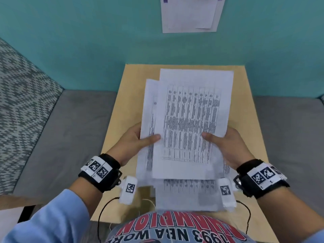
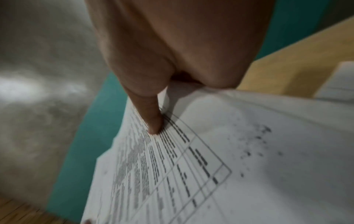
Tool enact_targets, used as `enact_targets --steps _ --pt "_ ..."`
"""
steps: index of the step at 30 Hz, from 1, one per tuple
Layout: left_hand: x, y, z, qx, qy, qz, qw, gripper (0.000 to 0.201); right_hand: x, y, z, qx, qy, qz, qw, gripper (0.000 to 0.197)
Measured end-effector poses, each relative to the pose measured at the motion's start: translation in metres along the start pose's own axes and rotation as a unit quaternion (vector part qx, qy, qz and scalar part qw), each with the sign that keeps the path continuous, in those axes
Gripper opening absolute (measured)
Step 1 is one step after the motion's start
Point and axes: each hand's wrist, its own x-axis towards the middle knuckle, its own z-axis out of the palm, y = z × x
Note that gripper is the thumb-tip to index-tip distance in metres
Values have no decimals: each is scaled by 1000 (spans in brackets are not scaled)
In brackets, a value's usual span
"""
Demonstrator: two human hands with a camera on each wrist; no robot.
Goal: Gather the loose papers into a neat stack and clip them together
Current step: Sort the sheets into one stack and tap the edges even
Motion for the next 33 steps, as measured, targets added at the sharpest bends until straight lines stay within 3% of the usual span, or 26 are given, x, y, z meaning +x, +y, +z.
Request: enact_targets --steps 5,6,7,8,11,14,17,21,26,29,31,33 --pt "7 6 11 9 121 114 986 35 -13 -21 12 -48 51 -138 988 18" --pt "8 5 13 6 129 130 983 34 -13 -19 13 -44 53 -155 985 16" --pt "10 1 14 7 130 134 982 34 -13 -16 13 -49 61 -166 983 26" --pt "12 -5 16 12 128 128 984 35 -11 -7 14 -66 66 -164 982 29" --pt "20 -29 25 29 102 67 992 35 -5 22 16 -120 58 -110 985 8" --pt "25 -44 31 49 102 48 992 33 6 49 20 -189 80 -51 977 36" --pt "30 -39 29 17 136 67 988 28 9 45 24 -184 106 -73 974 14" --pt "37 -32 23 -32 146 102 984 34 11 37 19 -157 143 -103 972 24" --pt "43 -49 19 82 126 81 985 21 11 46 12 -159 111 -94 977 20" --pt "40 -46 20 52 150 89 983 19 13 41 13 -136 142 -78 977 8" --pt "36 -40 22 24 155 110 981 23 9 39 17 -137 160 -88 974 28" --pt "33 -37 21 3 134 121 984 29 2 42 20 -105 156 -95 978 29"
